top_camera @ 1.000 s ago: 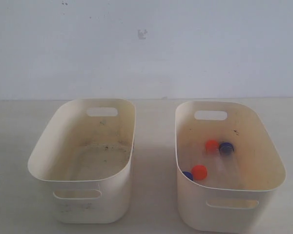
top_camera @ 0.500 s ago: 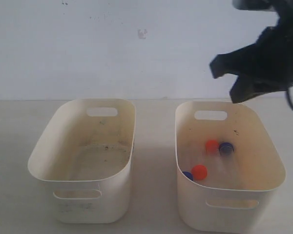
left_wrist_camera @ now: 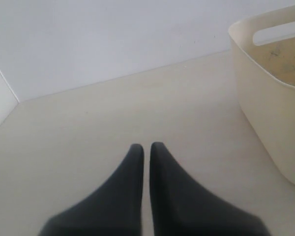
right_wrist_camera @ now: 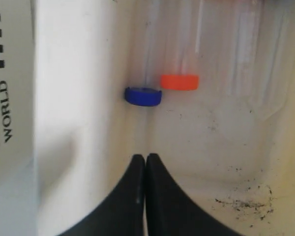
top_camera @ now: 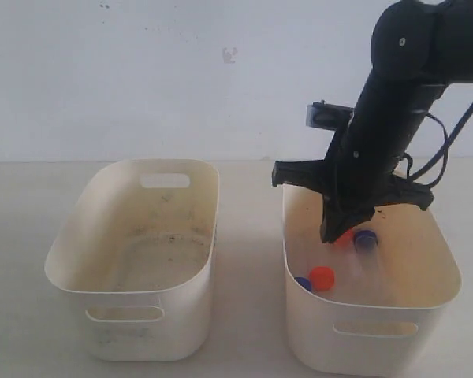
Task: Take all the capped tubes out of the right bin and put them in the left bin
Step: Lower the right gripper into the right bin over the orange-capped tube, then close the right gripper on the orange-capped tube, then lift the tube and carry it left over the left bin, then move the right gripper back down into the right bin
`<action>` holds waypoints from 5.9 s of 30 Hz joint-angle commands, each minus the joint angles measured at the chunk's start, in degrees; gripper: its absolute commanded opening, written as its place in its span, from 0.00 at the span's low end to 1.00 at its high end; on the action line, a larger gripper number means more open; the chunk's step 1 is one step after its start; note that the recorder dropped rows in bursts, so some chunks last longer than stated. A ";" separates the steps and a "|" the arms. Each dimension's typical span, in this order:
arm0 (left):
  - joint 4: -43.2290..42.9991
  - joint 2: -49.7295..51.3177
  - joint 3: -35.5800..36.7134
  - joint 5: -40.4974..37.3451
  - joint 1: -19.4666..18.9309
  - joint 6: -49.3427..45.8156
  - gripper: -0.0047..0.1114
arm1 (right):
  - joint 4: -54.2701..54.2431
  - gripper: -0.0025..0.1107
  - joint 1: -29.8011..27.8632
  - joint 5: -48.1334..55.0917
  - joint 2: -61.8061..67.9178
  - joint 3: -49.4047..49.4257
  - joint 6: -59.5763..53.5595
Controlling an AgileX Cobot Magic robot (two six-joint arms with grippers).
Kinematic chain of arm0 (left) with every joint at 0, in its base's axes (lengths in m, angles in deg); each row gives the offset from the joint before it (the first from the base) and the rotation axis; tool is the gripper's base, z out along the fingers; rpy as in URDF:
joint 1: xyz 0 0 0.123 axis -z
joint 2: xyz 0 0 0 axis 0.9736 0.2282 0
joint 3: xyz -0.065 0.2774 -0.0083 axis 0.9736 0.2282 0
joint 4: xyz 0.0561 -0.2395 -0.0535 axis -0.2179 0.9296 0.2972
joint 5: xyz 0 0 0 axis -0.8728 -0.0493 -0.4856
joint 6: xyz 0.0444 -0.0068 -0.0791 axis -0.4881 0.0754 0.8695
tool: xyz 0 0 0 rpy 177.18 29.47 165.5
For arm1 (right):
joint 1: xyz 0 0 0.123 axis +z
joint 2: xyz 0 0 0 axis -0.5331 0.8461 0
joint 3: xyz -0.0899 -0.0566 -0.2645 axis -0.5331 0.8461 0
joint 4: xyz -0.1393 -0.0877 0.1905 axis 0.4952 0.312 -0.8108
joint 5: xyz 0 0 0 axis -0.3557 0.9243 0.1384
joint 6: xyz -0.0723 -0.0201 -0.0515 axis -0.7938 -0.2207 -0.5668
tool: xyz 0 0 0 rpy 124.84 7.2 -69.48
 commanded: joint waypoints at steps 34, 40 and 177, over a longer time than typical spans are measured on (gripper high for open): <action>-0.10 -0.22 0.15 0.22 0.13 -0.07 0.08 | 6.55 0.35 -4.09 -13.57 10.00 -0.29 -0.02; -0.10 -0.22 0.15 0.22 0.13 -0.07 0.08 | 4.54 0.36 -4.09 -15.46 12.07 -0.29 -0.38; -0.10 -0.22 0.15 0.22 0.13 -0.07 0.08 | -1.55 0.03 1.17 -15.26 -9.24 -0.29 -4.83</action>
